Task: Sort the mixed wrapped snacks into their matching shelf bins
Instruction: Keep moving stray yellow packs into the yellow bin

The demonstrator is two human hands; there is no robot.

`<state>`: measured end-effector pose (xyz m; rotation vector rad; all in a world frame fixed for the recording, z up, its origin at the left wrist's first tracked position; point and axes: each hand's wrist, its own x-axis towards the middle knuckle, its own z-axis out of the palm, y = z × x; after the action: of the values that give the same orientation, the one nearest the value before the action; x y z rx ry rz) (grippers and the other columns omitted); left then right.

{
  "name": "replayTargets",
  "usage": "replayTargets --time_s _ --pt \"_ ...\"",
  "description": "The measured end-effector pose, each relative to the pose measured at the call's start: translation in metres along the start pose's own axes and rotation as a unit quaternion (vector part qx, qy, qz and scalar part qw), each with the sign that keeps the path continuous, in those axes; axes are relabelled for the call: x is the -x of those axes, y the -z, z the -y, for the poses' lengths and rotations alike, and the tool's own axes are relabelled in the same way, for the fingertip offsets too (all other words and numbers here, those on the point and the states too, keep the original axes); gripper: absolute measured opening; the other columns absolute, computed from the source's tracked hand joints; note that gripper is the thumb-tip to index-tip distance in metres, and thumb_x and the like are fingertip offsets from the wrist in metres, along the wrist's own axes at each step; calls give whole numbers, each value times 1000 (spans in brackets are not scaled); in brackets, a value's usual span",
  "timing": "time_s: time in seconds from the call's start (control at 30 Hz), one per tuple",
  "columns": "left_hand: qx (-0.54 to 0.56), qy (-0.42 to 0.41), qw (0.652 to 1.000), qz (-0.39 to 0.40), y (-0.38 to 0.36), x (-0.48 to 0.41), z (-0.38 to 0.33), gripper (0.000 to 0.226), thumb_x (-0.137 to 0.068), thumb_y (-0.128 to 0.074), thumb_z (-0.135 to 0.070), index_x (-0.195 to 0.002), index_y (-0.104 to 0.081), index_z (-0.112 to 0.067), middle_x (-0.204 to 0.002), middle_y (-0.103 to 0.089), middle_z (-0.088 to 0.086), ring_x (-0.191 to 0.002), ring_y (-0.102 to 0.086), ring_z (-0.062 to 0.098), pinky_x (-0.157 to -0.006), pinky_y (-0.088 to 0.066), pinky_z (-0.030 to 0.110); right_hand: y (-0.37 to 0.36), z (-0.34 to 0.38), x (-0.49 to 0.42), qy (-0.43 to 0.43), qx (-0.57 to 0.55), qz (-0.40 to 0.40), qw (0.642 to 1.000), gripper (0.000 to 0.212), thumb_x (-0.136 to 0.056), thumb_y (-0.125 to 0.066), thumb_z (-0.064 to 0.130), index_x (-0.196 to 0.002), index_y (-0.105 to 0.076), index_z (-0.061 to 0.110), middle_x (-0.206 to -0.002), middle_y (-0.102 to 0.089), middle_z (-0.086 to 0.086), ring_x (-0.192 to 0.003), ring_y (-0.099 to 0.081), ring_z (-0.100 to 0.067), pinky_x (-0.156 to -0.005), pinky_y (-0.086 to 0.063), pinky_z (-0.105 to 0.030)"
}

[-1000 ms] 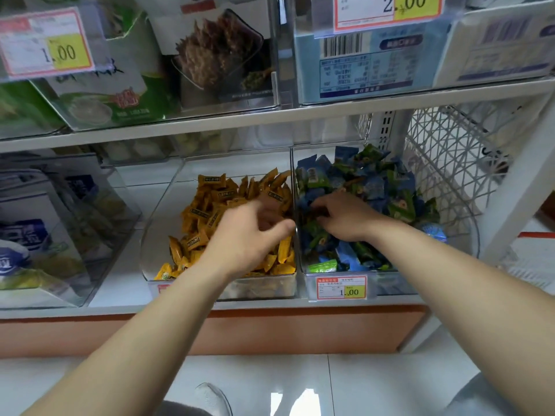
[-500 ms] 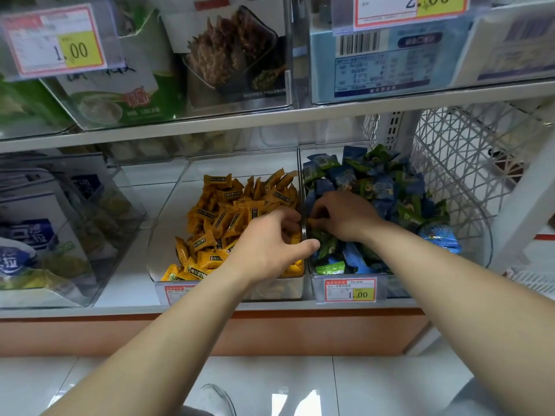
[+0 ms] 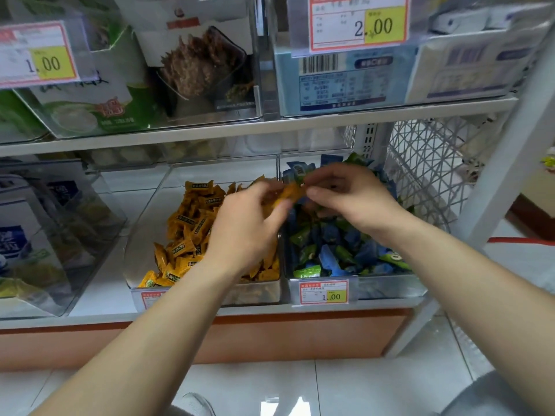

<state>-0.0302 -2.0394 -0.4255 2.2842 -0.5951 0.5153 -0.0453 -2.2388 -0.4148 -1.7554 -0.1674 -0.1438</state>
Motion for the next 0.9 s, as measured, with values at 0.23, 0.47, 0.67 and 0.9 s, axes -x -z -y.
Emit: replayTargets --time_s 0.23,0.47,0.67,0.9 --pt "-206 137 962 118 29 1 33 52 -92 -58 -53 -138 -54 -28 -96 -72 3 -80 -67 19 -72 -56 35 70 -25 12 47 420 -136 896 37 -84 -74 24 -119 -67 15 -119 -58 -11 -113 -53 -28 -95 -43 -31" --pt "-96 -3 990 103 -9 -7 -28 33 -92 -60 -41 -118 -68 -23 -105 -71 -8 -95 -65 9 -84 -57 35 82 -37 21 -27 507 -125 852 62 -85 -67 31 -141 -48 11 -142 -42 -17 -130 -36 -38 -105 -35 -42" --pt "-30 213 951 222 -96 -44 -49 52 -91 -66 -34 -132 -50 -6 -120 -62 12 -104 -61 26 -86 -54 38 79 -38 23 -4 501 -111 858 58 -88 -62 30 -141 -47 13 -138 -47 -12 -123 -46 -35 -99 -42 -37" --pt "-2 310 947 81 -149 -39 -13 80 -87 -72 -33 -149 -31 -4 -148 -42 17 -135 -43 33 -106 -39 37 74 -44 15 80 431 -65 896 54 -90 -58 26 -143 -47 23 -142 -46 -3 -130 -43 -26 -101 -45 -41"
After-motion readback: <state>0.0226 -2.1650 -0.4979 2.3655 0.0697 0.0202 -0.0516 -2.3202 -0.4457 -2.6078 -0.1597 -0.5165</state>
